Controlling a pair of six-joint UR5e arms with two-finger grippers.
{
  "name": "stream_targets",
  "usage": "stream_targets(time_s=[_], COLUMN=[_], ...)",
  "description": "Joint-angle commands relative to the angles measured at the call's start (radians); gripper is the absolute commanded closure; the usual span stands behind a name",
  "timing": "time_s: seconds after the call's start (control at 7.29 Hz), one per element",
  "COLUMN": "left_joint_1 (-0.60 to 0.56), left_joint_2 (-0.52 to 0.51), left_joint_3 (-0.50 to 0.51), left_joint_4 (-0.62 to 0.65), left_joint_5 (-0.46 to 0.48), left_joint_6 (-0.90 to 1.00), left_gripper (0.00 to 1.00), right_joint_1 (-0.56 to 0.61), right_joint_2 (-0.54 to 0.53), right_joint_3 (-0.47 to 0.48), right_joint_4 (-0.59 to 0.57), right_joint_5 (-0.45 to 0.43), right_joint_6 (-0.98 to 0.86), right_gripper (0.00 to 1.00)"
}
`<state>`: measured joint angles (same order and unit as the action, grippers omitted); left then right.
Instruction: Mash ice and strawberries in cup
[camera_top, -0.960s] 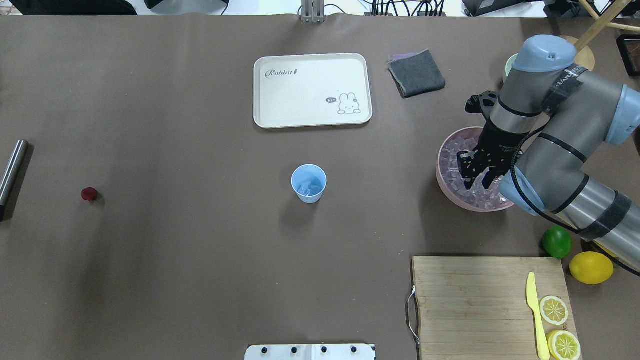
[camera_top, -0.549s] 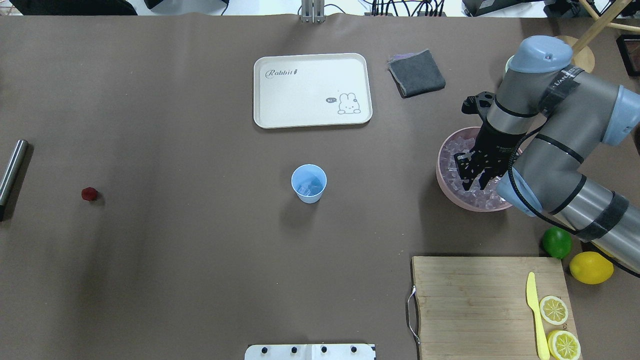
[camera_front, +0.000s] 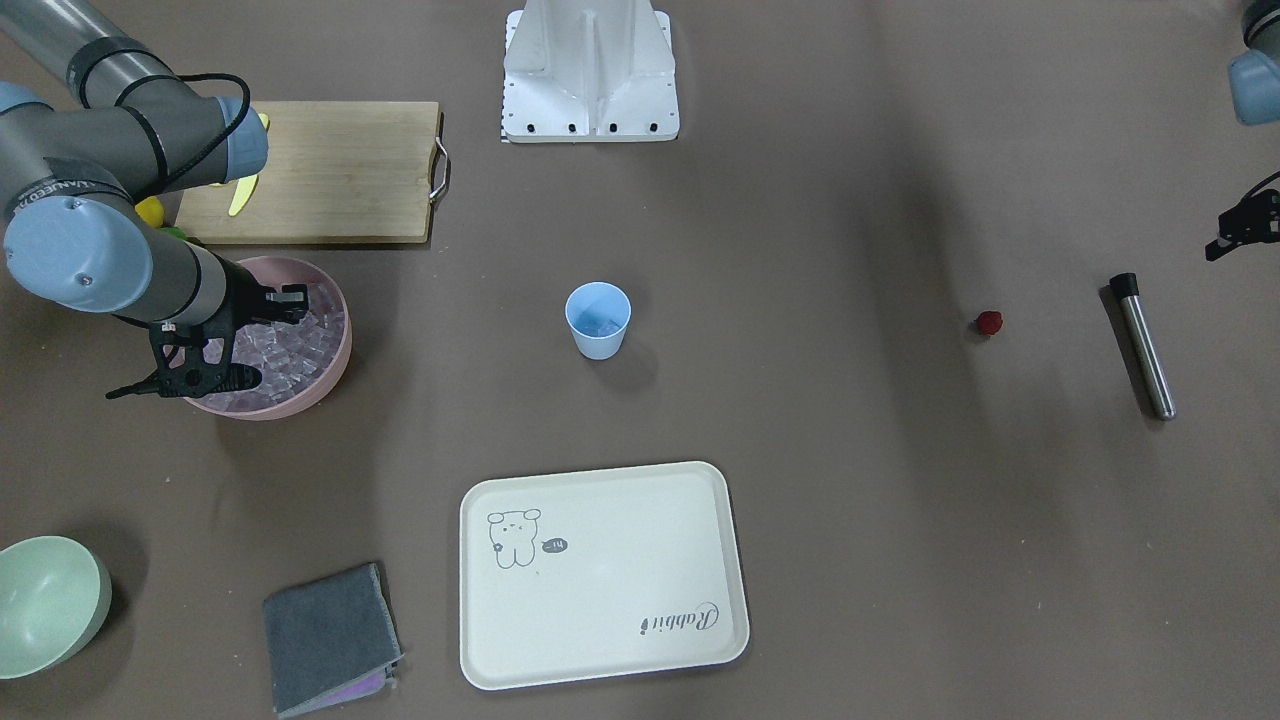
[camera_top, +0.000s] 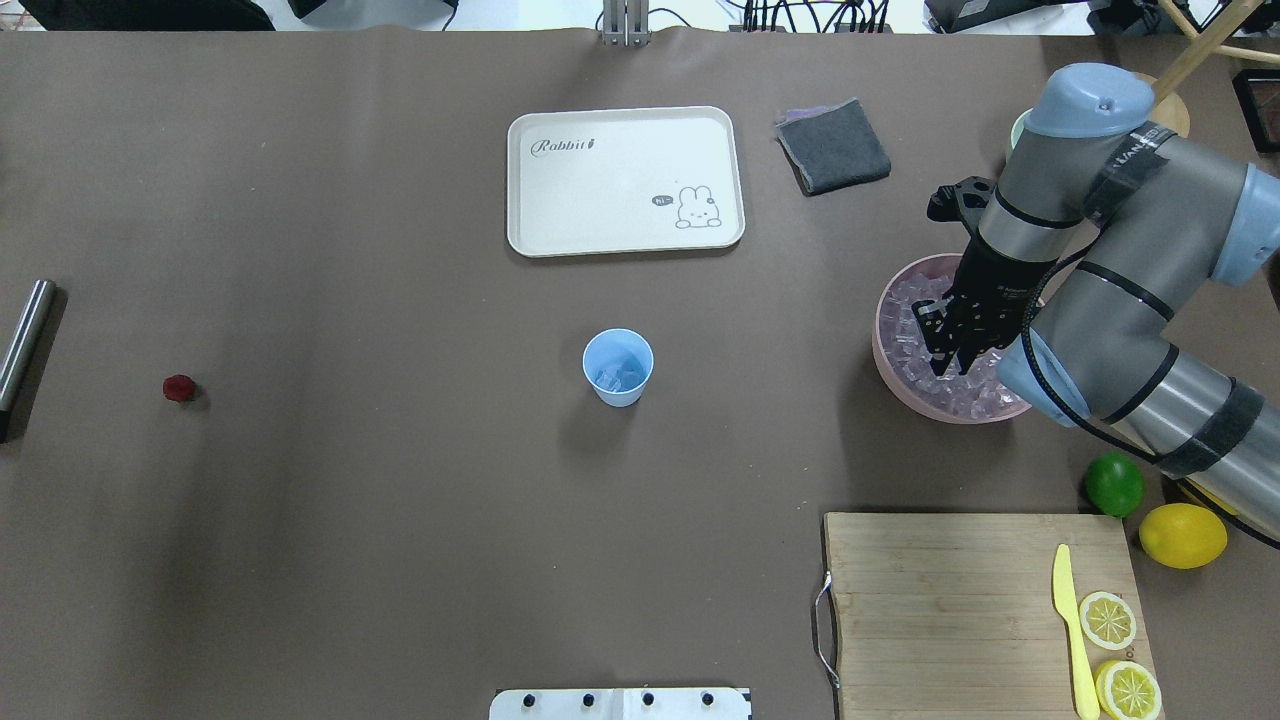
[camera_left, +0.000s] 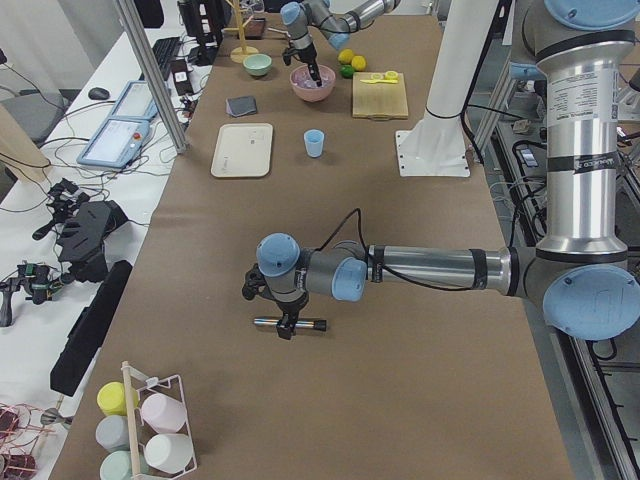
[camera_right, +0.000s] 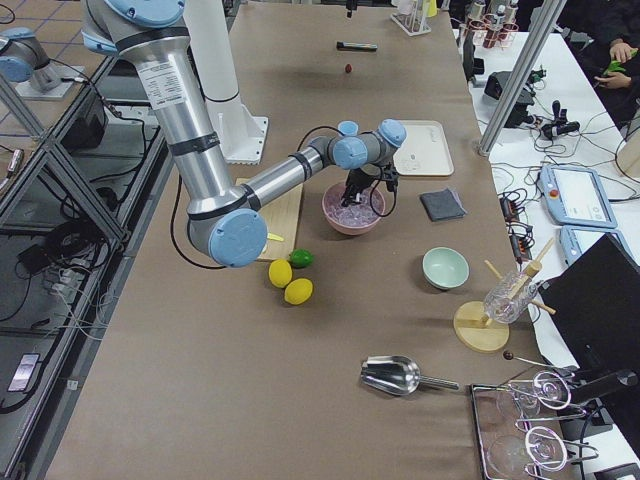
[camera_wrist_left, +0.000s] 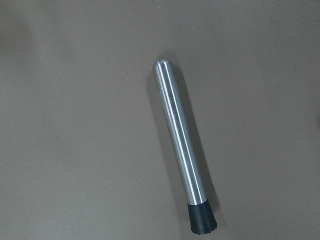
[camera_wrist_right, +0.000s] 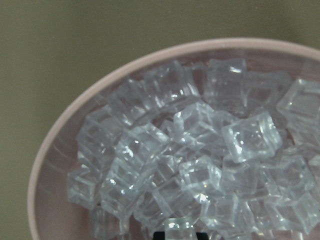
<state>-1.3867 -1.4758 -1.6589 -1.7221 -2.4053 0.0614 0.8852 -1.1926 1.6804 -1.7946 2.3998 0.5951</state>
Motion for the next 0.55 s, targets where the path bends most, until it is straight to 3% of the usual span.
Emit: stream_targets(time_s=[0.0, 0.14, 0.41], left_joint_1=[0.0, 0.002, 0.002], left_joint_2=[0.0, 0.0, -0.001], left_joint_3=[0.001, 0.001, 0.002], left_joint_4=[0.001, 0.001, 0.001], left_joint_5=[0.0, 0.0, 0.0], left_joint_6=[0.0, 0.0, 0.0], left_gripper=[0.02, 0.02, 0.02], right_joint_1=[0.03, 0.032, 0.021], right_joint_2=[0.014, 0.028, 0.097], right_joint_3=[0.051, 0.102, 0.108], right_joint_4=[-0.005, 0.001, 0.006], right_joint_5=[0.001, -0.048, -0.085], right_joint_6=[0.0, 0.008, 0.008], right_gripper=[0.73, 0.73, 0.73])
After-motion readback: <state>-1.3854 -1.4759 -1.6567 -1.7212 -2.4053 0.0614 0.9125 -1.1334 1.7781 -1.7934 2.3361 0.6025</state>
